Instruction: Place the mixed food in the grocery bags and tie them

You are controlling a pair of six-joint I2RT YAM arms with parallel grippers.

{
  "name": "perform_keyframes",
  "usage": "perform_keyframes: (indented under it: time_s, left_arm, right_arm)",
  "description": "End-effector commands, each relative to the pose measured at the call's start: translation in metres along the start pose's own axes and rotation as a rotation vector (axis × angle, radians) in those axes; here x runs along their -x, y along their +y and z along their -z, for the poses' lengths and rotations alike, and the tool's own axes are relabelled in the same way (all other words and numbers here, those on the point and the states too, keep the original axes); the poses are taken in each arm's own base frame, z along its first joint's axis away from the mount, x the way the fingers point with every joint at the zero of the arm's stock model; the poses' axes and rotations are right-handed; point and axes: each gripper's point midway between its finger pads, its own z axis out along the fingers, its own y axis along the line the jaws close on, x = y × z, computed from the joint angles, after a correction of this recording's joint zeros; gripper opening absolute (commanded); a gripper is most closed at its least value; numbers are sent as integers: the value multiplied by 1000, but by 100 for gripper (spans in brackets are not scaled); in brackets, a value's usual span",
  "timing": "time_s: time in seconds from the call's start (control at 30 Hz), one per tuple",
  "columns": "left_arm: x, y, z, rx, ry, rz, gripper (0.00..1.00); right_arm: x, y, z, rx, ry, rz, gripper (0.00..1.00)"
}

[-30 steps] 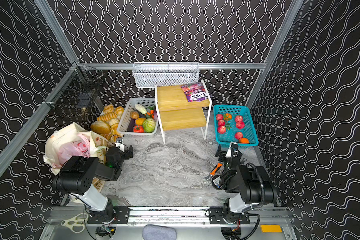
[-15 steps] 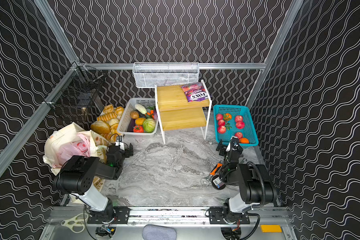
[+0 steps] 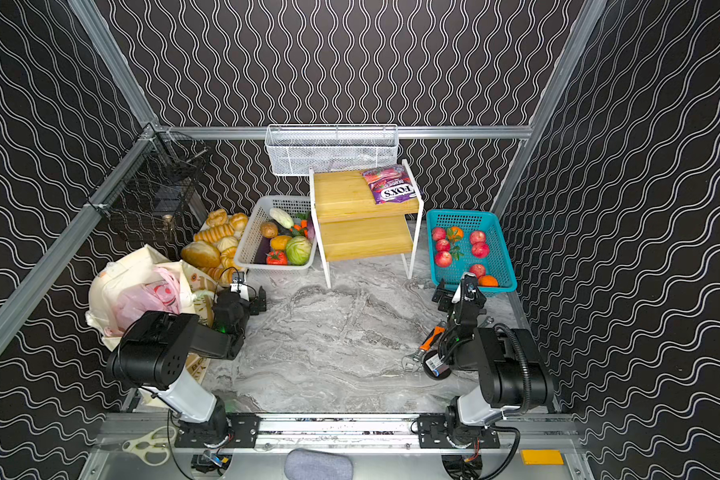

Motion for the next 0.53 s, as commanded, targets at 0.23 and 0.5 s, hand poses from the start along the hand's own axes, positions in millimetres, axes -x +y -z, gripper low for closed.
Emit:
perform_keyframes:
  time_s: [0.23,0.5]
  left_arm:
    - [6,4,-1,21,-23,4,99]
    - [7,4,-1,21,-25,4,99]
  right_arm:
    - [-5,-2,0,-14,22,-11,100]
    - [-5,-2,0,-12,22,-11,100]
